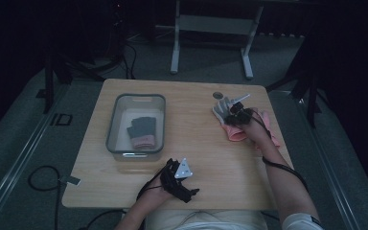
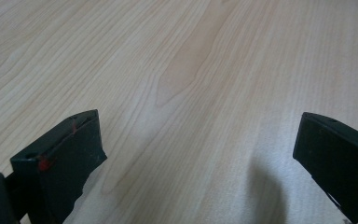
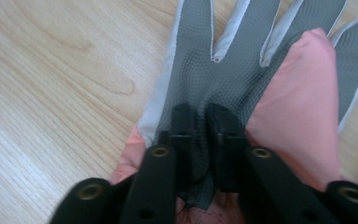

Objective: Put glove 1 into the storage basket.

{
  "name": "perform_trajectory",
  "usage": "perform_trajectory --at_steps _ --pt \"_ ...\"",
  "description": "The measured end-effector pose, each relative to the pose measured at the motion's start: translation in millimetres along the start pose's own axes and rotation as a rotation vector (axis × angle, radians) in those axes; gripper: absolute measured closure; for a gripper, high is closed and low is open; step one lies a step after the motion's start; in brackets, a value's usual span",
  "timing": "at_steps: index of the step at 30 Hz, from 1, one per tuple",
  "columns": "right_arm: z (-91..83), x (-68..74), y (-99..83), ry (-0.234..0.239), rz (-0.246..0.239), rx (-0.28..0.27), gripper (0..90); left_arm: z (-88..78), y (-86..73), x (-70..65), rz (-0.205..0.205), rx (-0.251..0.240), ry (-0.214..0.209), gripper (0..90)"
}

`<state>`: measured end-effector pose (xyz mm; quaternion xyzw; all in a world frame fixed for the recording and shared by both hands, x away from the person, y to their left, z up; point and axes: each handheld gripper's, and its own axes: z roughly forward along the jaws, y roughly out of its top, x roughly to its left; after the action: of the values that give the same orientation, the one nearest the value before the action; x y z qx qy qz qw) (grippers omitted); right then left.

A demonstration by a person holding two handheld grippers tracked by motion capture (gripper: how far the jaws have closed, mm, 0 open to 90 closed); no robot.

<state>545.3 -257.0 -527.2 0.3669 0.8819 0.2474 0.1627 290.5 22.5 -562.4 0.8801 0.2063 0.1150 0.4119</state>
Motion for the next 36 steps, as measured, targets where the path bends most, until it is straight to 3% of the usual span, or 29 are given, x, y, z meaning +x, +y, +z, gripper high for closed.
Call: perform_trajectory --at_steps 5,10,12,15,17,19,23,24,29,32,35,36 --pt "-13.6 -0.6 0.9 -0.001 0.134 -0.068 88.0 -1.1 -0.5 0.9 0.001 -0.001 0.016 1.1" --pt "-40.0 10.4 1.2 0.015 0.221 -0.163 88.5 -2.8 -1.5 3.6 -0.006 -0.017 0.013 1.1" --pt "-57.3 19.5 1.6 0.033 0.274 -0.228 88.6 -3.6 -2.3 2.5 0.004 -0.035 0.02 1.1" --pt "-78.2 37.3 3.7 0.02 0.277 -0.283 88.6 -5.5 -2.5 1.6 0.007 -0.06 0.019 1.1" --pt "-92.7 49.9 3.2 0.022 0.315 -0.323 88.6 -6.2 -2.6 1.1 0.007 -0.062 0.02 1.1" --pt "-107.5 66.5 1.1 -0.008 0.335 -0.367 88.8 -6.5 -2.6 0.7 0.011 -0.06 0.023 1.1" --pt "-126.7 97.8 -5.5 -0.068 0.316 -0.423 88.9 -6.9 -2.8 -0.5 0.018 -0.066 0.016 1.1" --pt "-126.7 97.8 -5.5 -0.068 0.316 -0.423 88.9 -6.9 -2.8 -0.5 0.018 -0.066 0.016 1.1" --pt "-129.5 124.8 -17.5 -0.046 0.376 -0.402 88.9 -6.4 -4.0 1.0 0.022 -0.071 0.017 1.1" --pt "-119.9 133.4 -26.9 -0.046 0.431 -0.389 88.9 -6.7 -4.4 1.1 0.014 -0.074 0.017 1.1" --pt "-104.9 141.9 -34.4 -0.043 0.463 -0.371 88.9 -6.4 -4.7 0.0 0.013 -0.073 0.012 1.1" --pt "-99.8 144.1 -35.3 -0.063 0.457 -0.357 88.9 -6.2 -4.7 -0.3 0.011 -0.074 0.012 1.1"
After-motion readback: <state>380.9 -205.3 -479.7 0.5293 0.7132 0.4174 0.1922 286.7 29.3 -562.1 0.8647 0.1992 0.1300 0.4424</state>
